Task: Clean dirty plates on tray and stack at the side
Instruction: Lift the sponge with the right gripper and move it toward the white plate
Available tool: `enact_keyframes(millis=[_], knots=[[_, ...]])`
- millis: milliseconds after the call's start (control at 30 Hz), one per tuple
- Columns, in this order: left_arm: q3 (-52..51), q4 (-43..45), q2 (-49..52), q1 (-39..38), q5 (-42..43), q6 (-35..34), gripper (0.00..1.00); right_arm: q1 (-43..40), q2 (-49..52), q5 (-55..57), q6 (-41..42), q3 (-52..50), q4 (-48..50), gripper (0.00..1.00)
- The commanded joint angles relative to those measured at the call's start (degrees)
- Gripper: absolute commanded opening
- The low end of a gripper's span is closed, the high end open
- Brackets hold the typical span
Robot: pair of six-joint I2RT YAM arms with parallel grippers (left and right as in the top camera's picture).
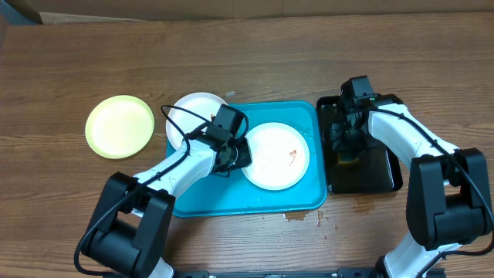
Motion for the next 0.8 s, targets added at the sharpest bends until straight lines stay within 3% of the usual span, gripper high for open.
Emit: enact_keyframes(millis=[0,33,100,167,500,600,667,700,733,767], knots=[[-0.9,1.5,0.7,1.6,-1.6,0.0,0.52,-0.1,0.0,0.9,0.3,-0.2,0.6,0.18],[-0.9,2.4,0.7,1.9,-1.6,0.9,0.51,-0.1,0.0,0.9,0.2,-0.2,0.5,0.18],[-0.9,3.7,0.7,2.2,-1.6,2.3,0.38,-0.1,0.0,0.9,0.2,-0.2,0.2,0.18],[-0.9,3.1,0.7,2.2,-1.6,3.4,0.04,-0.1,0.0,0.9,0.2,-0.2,-0.4,0.18],[-0.9,-5.2,0.6,2.1,0.0,1.6,0.04,-0.2,0.0,5.0,3.1,-0.2,-0.9,0.12],[-0.9,-5.0,0.6,2.1,0.2,1.2,0.04,-0.1,0.0,5.1,4.7,-0.2,-1.0,0.18],[-0.9,-4.5,0.6,2.2,0.5,1.2,0.08,-0.1,0.0,4.6,4.8,-0.2,-1.2,0.25],[-0.9,-4.1,0.6,2.2,0.5,1.2,0.18,-0.1,0.0,4.0,4.8,-0.2,-1.2,0.26],[-0.9,-3.8,0.6,2.2,0.7,1.2,0.27,-0.1,0.0,3.5,4.8,-0.2,-1.1,0.26],[-0.9,-3.6,0.6,2.2,0.6,1.2,0.32,-0.1,0.0,2.9,4.7,-0.2,-0.9,0.19]])
